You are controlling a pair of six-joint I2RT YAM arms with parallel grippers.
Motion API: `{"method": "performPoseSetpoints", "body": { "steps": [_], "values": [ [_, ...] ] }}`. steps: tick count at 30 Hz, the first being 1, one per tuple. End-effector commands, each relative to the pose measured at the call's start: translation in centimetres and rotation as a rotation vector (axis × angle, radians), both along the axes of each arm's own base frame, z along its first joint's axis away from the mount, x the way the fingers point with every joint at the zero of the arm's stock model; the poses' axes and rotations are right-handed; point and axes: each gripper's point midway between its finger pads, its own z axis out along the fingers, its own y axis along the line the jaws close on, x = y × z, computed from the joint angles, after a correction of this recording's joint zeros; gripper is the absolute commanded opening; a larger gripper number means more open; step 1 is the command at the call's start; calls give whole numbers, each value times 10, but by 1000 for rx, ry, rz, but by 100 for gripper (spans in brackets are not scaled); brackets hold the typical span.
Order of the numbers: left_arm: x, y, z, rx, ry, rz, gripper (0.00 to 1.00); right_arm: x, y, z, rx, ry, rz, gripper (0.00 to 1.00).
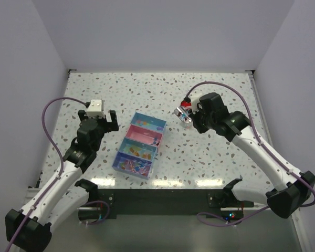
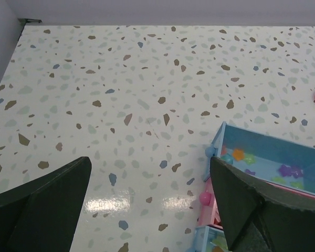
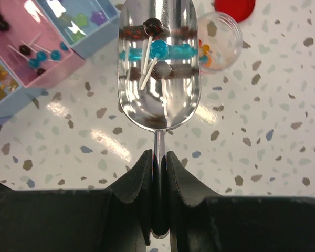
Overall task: Pack the candies
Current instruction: Place the fake candies in the packing bottle.
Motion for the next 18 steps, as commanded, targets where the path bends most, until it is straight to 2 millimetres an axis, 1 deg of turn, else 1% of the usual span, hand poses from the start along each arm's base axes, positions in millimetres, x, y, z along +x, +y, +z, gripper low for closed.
{"method": "performPoseSetpoints", "body": {
  "steps": [1,4,7,9,13,18],
  "values": [
    [9,10,15,17,-78,48,100,2,-33,14,-87,-28,-73,0],
    [9,14,9,33,-66,64,100,5,-46,11,-132,-17,-101,0],
    [8,13,9,29,-74,61,100,10,-56,9,-157,-11,-127,0],
    [9,13,11,33,-82,60,100,13,-60,4,-175,5,-134,0],
    [9,14,9,38,-77,66,100,18,-64,-2,-223,37,-132,0],
    [10,13,8,42,-75,60,100,27,-68,-5,-257,54,-141,0]
  ]
}}
